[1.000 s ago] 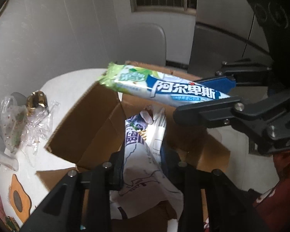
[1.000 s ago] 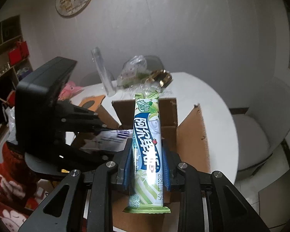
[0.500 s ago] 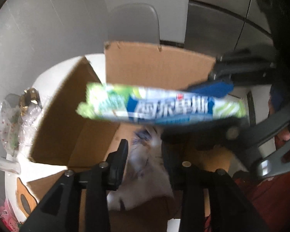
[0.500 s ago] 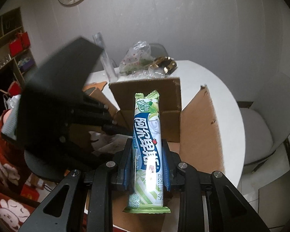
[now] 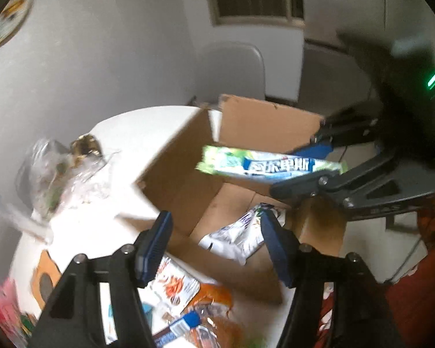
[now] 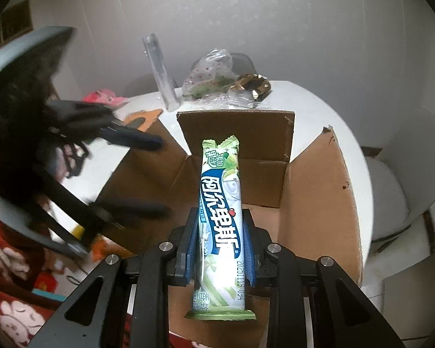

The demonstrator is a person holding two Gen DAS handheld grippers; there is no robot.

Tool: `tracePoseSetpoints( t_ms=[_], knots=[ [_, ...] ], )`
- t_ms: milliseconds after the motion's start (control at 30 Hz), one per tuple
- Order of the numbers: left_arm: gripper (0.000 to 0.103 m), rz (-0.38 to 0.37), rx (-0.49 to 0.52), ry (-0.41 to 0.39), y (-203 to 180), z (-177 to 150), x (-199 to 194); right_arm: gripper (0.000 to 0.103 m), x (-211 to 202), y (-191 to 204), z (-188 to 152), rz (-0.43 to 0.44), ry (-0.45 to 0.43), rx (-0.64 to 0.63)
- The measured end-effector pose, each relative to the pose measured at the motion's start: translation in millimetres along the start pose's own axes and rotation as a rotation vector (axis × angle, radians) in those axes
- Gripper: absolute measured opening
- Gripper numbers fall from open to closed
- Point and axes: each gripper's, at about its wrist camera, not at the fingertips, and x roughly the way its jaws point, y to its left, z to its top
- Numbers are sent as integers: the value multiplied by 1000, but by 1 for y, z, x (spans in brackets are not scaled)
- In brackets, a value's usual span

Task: Organize snacks
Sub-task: 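Open both tools to drop the white bag and wafer bar into the box, then grasp the yellow biscuit packet with the left tool while the right tool grasps the green jelly cup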

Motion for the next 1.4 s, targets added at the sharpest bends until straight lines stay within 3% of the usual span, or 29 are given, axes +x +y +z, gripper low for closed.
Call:
tracePoseSetpoints(
  t_ms=[133, 233, 567, 733, 833, 1000, 1067, 1133, 1267, 1333, 1400],
  knots=[
    [74, 51, -88, -65, 26, -24, -25, 22, 27, 13, 1, 21, 79, -25],
    [79, 49, -158, -102, 40, -40, -35, 22, 49, 17, 2, 24, 129, -35],
    [80, 85, -243, -150, 58, -65, -42, 25, 87, 20, -1, 8, 241, -24],
    [80, 131, -323, -197, 67, -104, -77, 25, 62, 30, 2, -57, 182, -24],
    [84, 163, -369, -232, 70, -135, -96, 25, 21, 50, 3, -93, 60, -33],
    [84, 192, -446, -258, 71, -190, -116, 27, -34, 103, -10, -47, -108, -88],
    [84, 212, -475, -255, 70, -210, -118, 34, -44, 130, -23, -7, -141, -130],
    [85, 238, -498, -243, 68, -230, -114, 42, -42, 153, -36, 29, -148, -159],
    [85, 249, -546, -199, 60, -269, -98, 47, -4, 179, -65, 119, -90, -119],
    [85, 259, -569, -173, 55, -288, -87, 56, 25, 184, -76, 105, -62, -96],
    [85, 258, -586, -148, 49, -301, -75, 58, 51, 184, -89, 93, -29, -71]
  ],
)
